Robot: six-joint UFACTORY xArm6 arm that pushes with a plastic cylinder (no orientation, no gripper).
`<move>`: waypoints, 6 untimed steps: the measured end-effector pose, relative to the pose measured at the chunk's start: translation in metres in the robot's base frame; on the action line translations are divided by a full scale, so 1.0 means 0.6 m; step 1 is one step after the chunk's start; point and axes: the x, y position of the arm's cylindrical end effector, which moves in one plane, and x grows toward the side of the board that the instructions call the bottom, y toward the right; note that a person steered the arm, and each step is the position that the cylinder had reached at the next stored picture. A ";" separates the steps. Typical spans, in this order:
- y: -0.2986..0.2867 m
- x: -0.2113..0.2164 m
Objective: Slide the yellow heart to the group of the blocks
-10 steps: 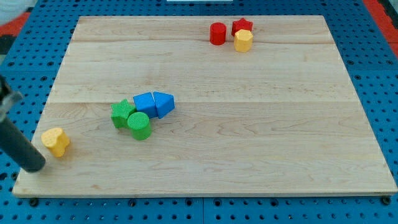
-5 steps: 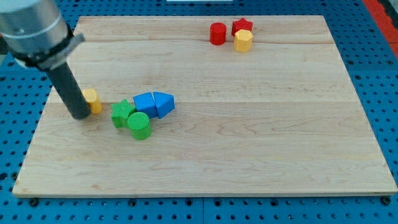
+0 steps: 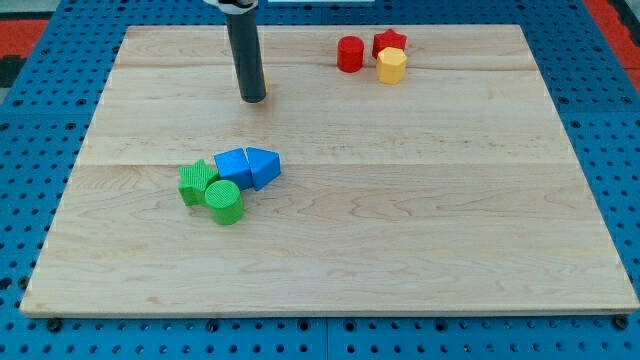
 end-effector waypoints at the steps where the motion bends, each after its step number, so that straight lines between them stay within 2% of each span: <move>1: -0.103 -0.002; 2: -0.013 -0.063; 3: 0.152 -0.064; 4: 0.161 -0.022; 5: 0.230 -0.004; 6: 0.237 -0.020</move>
